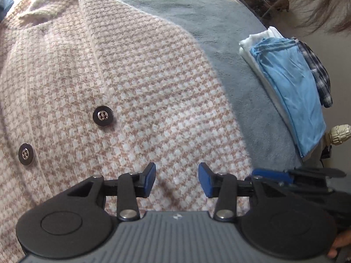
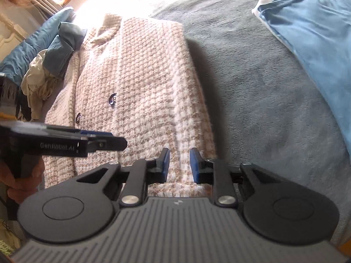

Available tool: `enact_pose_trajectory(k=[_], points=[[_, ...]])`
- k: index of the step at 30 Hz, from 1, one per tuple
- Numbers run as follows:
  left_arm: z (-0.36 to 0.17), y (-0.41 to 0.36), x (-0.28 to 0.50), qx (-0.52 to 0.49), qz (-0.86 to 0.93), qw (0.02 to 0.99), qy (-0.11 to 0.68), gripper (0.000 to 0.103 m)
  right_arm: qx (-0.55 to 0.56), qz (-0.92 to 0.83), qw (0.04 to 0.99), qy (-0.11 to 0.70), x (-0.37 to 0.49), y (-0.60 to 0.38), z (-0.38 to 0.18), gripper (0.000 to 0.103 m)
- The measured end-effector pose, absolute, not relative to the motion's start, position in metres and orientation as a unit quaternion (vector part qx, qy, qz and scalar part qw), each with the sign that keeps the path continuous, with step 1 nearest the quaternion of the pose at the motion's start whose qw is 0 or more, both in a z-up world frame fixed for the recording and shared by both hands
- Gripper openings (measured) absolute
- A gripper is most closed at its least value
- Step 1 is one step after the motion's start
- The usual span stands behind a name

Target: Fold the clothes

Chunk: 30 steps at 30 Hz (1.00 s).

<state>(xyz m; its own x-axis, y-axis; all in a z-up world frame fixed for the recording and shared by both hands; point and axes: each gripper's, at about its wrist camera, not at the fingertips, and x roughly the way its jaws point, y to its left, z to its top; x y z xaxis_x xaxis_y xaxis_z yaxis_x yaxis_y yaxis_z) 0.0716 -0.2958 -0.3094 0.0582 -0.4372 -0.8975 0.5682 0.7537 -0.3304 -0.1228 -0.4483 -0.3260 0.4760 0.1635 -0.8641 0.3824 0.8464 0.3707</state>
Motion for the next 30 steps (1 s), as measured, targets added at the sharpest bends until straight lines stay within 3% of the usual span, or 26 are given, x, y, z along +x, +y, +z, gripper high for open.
enact_pose_trajectory(k=[3, 8, 15, 18, 20, 23, 30], points=[[-0.309, -0.301, 0.108, 0.037, -0.311, 0.752, 0.581, 0.046, 0.264, -0.064, 0.801, 0.534, -0.120, -0.440, -0.352, 0.018], [-0.317, -0.308, 0.189, -0.005, -0.259, 0.783, 0.566, 0.054, 0.290, -0.061, 0.797, 0.526, -0.116, -0.451, -0.341, 0.019], [-0.348, -0.308, 0.256, -0.072, -0.235, 0.768, 0.591, 0.051, 0.341, -0.085, 0.793, 0.498, -0.115, -0.480, -0.332, 0.027], [-0.351, -0.311, 0.257, -0.074, -0.241, 0.767, 0.590, 0.043, 0.356, -0.089, 0.786, 0.497, -0.118, -0.484, -0.340, 0.027], [-0.351, -0.313, 0.252, -0.074, -0.249, 0.768, 0.585, 0.020, 0.359, -0.090, 0.784, 0.498, -0.119, -0.482, -0.345, 0.027], [-0.345, -0.317, 0.244, -0.072, -0.250, 0.779, 0.571, 0.005, 0.366, -0.091, 0.781, 0.499, -0.119, -0.481, -0.350, 0.027], [-0.322, -0.305, 0.237, -0.092, -0.224, 0.791, 0.562, 0.004, 0.369, -0.073, 0.779, 0.502, -0.116, -0.476, -0.353, 0.029]])
